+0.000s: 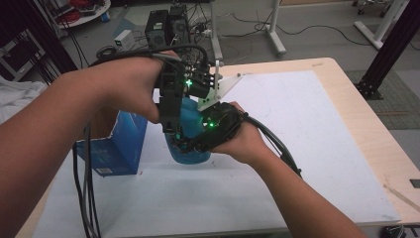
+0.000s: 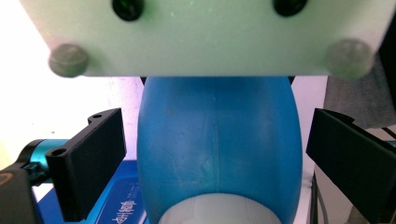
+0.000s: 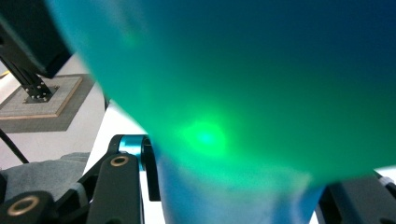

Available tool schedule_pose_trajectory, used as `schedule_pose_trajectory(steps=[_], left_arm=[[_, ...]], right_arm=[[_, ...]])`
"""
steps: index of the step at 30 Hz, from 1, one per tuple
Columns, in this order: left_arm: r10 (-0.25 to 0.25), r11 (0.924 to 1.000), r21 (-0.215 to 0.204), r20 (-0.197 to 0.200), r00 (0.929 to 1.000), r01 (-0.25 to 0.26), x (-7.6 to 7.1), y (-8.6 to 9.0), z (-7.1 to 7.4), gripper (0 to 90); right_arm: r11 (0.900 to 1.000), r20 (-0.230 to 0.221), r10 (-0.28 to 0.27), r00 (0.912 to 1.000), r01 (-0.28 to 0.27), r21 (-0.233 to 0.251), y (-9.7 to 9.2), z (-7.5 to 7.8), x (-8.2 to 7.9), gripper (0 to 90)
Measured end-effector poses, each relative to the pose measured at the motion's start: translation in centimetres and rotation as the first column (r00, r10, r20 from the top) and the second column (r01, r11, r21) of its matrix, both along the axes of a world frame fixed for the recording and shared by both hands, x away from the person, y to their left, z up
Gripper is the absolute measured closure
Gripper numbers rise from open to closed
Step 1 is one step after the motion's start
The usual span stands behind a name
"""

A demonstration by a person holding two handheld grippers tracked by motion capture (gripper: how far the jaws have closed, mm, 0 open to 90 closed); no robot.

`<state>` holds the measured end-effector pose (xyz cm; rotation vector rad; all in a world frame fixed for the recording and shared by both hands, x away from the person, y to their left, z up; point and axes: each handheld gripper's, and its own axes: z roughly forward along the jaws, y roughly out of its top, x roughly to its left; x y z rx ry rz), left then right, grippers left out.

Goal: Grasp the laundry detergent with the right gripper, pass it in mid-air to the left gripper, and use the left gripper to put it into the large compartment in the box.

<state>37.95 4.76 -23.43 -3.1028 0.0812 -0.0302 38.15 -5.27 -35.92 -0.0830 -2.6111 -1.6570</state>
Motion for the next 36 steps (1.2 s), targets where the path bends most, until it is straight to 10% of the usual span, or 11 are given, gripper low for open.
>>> schedule_pose_trajectory(steps=[36], left_arm=[[-0.003,1.0000,0.001,0.005,1.0000,0.003,-0.15,-0.25,-0.07,25.0]], right_arm=[[1.0000,-0.007,-0.007,1.0000,0.007,0.005,-0.02,-0.04,0.07,46.7]])
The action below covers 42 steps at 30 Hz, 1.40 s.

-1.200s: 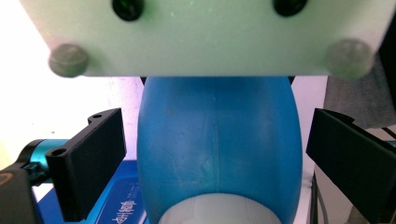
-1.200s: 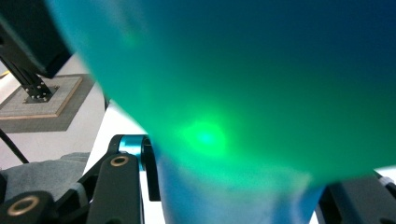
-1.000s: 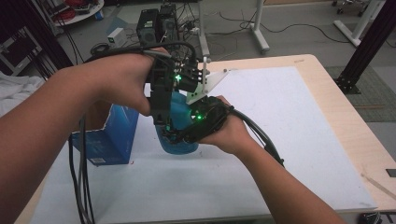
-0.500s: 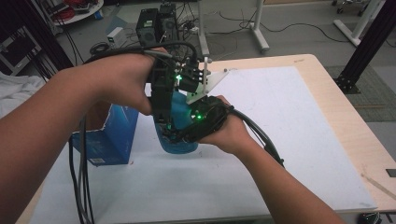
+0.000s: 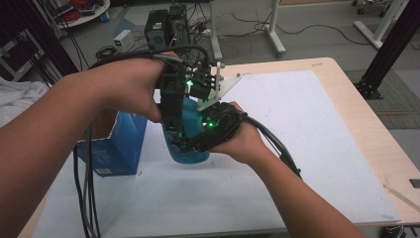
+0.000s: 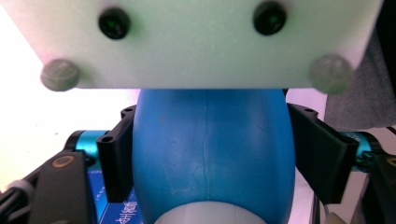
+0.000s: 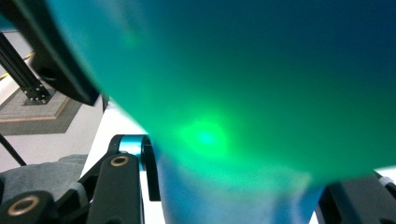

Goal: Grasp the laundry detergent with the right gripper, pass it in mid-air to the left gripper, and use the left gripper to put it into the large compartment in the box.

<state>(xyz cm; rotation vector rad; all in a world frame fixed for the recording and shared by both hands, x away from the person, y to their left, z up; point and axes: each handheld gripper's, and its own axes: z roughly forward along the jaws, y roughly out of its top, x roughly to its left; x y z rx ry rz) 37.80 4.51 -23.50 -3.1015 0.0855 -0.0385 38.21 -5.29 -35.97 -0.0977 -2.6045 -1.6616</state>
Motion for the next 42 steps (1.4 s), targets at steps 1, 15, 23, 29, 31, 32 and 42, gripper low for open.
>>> schedule_pose_trajectory(steps=[1,15,23,29,31,32,42], left_arm=[[0.001,1.0000,0.003,0.001,1.0000,-0.001,0.01,0.00,0.01,25.0],[-0.005,1.0000,0.006,0.009,0.9999,0.005,-0.04,-0.08,-0.06,28.9],[-0.001,1.0000,0.008,0.013,0.9999,0.000,-0.03,-0.05,-0.04,31.6],[0.003,1.0000,0.009,0.028,0.9996,-0.003,-0.03,-0.01,-0.03,37.0],[0.002,1.0000,0.009,0.028,0.9996,-0.002,-0.03,0.03,-0.01,37.0],[0.002,1.0000,0.008,0.030,0.9995,-0.002,-0.06,0.03,-0.01,37.0],[0.023,0.9997,0.007,0.013,0.9996,-0.023,0.10,0.15,0.03,38.2]], right_arm=[[1.0000,0.003,-0.001,1.0000,0.001,0.001,0.03,-0.02,0.02,46.7],[1.0000,0.006,-0.001,1.0000,0.001,0.004,0.04,-0.06,0.07,46.7],[1.0000,-0.003,0.003,1.0000,-0.003,0.006,0.12,-0.06,-0.05,46.7],[1.0000,-0.002,0.006,1.0000,-0.006,0.007,0.23,-0.08,-0.14,46.8],[0.9999,-0.003,0.006,1.0000,-0.006,0.008,0.24,-0.09,-0.14,46.8],[1.0000,-0.001,0.005,1.0000,-0.004,0.008,0.25,-0.11,-0.11,46.8],[1.0000,-0.004,0.008,1.0000,-0.008,0.006,0.26,-0.08,-0.18,46.7]])
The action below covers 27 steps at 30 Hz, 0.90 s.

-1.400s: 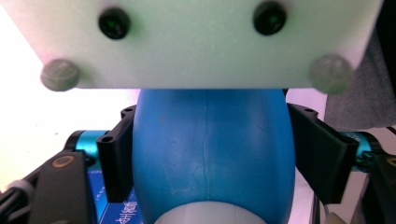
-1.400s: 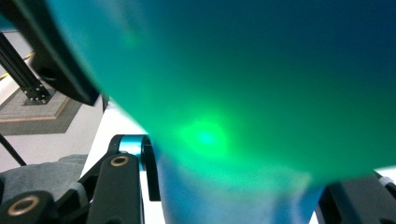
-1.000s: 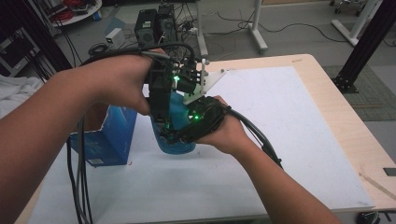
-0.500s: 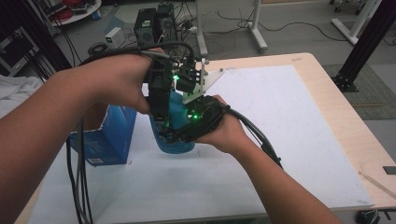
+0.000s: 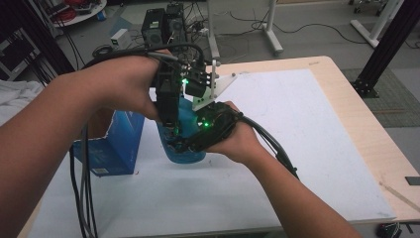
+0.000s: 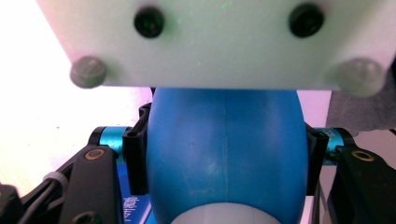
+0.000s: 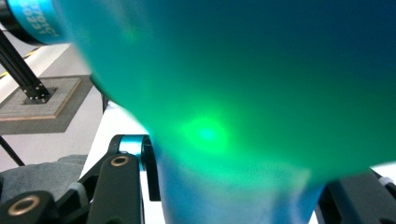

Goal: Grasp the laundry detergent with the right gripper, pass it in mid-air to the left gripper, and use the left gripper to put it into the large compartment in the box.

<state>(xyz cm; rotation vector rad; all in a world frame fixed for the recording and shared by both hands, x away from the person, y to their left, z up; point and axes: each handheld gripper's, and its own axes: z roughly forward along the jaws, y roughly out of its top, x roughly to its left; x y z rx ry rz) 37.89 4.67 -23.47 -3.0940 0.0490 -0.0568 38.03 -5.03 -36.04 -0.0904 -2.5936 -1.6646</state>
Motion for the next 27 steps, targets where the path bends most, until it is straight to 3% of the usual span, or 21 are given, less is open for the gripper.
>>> schedule_pose_trajectory(steps=[14,19,22,27], left_arm=[[0.009,1.0000,0.002,-0.004,1.0000,-0.009,-0.1,0.0,0.7,38.3],[0.022,0.9997,-0.013,-0.002,0.9998,-0.022,-0.1,0.3,1.0,38.3],[0.030,0.9995,-0.008,-0.001,0.9996,-0.030,0.0,0.5,1.3,38.2],[0.041,0.9992,-0.002,-0.004,0.9992,-0.041,0.0,0.5,1.4,38.3]], right_arm=[[0.9997,0.010,-0.001,0.9999,0.001,0.024,-0.1,0.3,-0.3,42.2],[0.9995,0.009,-0.021,0.9997,0.021,0.023,-0.5,0.4,-0.3,31.8],[0.9990,0.010,-0.040,0.9991,0.040,0.017,-0.9,0.4,-0.3,30.4],[0.9992,-0.025,-0.037,0.9990,0.038,0.011,-1.7,0.5,0.2,23.1]])
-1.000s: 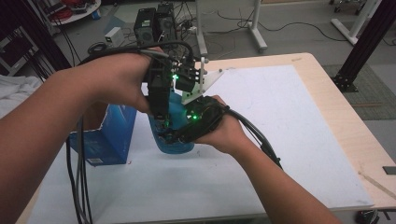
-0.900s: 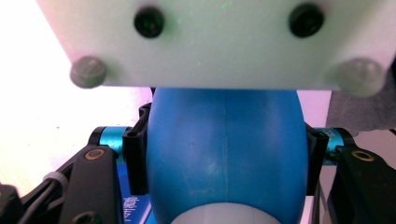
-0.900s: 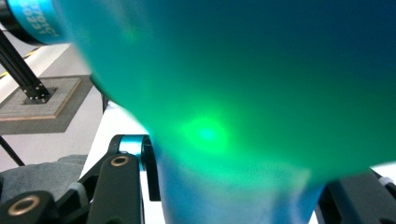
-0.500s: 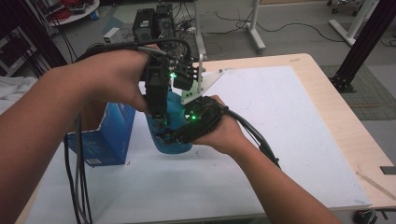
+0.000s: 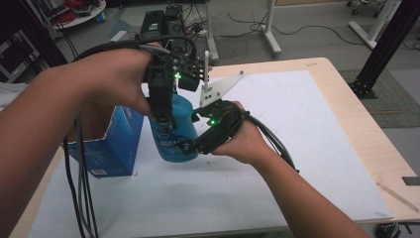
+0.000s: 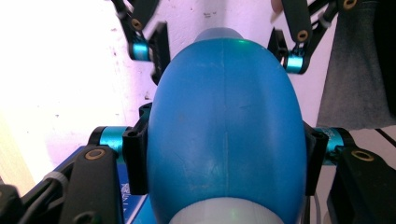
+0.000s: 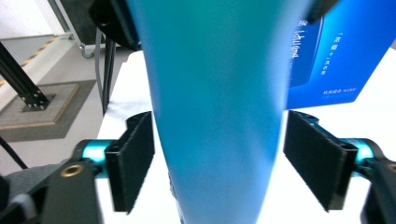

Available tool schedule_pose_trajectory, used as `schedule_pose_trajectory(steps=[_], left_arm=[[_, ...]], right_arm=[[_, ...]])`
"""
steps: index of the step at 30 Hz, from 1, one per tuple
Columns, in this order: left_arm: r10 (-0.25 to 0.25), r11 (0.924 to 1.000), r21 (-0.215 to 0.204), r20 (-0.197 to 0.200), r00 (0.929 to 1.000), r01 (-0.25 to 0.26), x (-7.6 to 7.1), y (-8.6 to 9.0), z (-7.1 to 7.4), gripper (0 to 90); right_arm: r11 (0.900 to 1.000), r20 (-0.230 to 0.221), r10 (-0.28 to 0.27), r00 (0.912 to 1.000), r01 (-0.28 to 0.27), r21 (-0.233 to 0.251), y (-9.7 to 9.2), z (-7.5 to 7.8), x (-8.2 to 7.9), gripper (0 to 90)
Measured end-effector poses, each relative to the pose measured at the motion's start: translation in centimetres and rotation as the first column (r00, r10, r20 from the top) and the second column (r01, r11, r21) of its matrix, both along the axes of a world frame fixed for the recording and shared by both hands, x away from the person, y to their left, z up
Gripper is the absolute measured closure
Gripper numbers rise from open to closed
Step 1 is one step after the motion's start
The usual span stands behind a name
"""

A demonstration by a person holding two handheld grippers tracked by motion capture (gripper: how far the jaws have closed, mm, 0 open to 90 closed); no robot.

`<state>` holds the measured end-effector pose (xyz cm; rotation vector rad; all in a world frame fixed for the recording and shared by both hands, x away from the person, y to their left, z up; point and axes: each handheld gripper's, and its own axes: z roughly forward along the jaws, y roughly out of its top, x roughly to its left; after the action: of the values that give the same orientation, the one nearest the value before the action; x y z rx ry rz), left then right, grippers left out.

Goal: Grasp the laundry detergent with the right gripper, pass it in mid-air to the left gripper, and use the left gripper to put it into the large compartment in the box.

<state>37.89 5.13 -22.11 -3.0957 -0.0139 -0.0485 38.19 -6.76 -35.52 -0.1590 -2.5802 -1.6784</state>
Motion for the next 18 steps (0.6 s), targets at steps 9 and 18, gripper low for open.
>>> schedule_pose_trajectory(steps=[9,18], left_arm=[[0.005,1.0000,0.003,-0.009,0.9999,-0.005,0.1,0.0,0.2,38.2],[0.016,0.9998,0.013,-0.016,0.9998,-0.016,0.5,0.2,0.2,38.2]], right_arm=[[0.9996,0.026,-0.015,0.9996,0.015,-0.025,-1.5,0.7,0.2,22.1],[0.9991,0.029,0.035,0.9989,-0.035,-0.023,-3.0,2.0,-0.4,13.6]])
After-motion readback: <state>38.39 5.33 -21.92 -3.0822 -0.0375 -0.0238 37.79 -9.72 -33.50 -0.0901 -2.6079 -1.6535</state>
